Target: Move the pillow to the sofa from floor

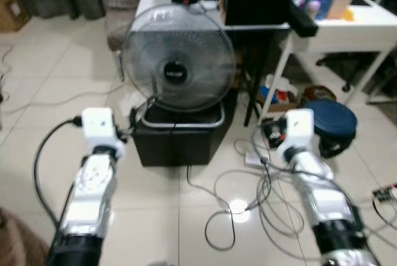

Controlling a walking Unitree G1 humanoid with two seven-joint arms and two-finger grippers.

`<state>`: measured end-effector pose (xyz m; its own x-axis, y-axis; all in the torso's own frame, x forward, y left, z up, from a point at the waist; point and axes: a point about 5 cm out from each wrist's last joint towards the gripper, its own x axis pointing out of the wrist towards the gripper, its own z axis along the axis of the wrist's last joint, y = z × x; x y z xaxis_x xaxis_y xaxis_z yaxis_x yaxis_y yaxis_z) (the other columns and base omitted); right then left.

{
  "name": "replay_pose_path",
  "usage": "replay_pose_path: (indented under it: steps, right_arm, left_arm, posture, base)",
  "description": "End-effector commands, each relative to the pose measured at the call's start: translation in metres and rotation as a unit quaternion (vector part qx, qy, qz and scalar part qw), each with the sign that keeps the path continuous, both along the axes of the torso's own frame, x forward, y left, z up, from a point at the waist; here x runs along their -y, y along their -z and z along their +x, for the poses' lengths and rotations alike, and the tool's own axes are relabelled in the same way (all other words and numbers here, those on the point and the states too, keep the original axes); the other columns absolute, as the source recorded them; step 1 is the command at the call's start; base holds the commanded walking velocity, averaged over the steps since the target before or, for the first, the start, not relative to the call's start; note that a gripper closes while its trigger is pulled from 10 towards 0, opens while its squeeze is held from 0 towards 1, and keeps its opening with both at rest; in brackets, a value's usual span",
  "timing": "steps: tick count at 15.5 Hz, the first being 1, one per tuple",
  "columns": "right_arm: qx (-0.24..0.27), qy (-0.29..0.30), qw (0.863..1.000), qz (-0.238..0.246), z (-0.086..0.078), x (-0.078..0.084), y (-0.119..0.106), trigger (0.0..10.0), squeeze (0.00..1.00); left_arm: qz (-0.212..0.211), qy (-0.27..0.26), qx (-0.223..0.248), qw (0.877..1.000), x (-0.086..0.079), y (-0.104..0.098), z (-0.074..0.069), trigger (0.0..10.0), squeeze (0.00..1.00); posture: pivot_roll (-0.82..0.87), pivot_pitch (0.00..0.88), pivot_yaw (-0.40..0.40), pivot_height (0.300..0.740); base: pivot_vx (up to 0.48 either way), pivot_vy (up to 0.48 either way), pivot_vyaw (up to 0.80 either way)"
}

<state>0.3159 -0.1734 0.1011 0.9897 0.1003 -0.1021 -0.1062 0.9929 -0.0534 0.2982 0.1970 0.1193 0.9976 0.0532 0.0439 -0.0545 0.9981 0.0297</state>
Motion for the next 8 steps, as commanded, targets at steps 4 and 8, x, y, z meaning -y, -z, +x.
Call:
replay_pose_path:
  steps: [4,8]
  right_arm:
    - [-0.009,-0.001,0.999,0.038,-0.006,-0.009,-0.014,10.0,0.00]
    - [-0.038,0.011,0.997,0.061,-0.009,-0.010,-0.010,10.0,0.00]
  left_arm:
    - [-0.051,0.022,0.014,0.998,0.015,-0.019,-0.007,10.0,0.00]
    - [-0.026,0.015,-0.011,0.999,0.012,-0.014,-0.010,10.0,0.00]
  posture:
    - [0.00,0.000,0.028,0.740]
    - [0.00,0.000,0.024,0.740]
  base:
    - [0.000,0.000,0.00]
    - [0.000,0.000,0.00]
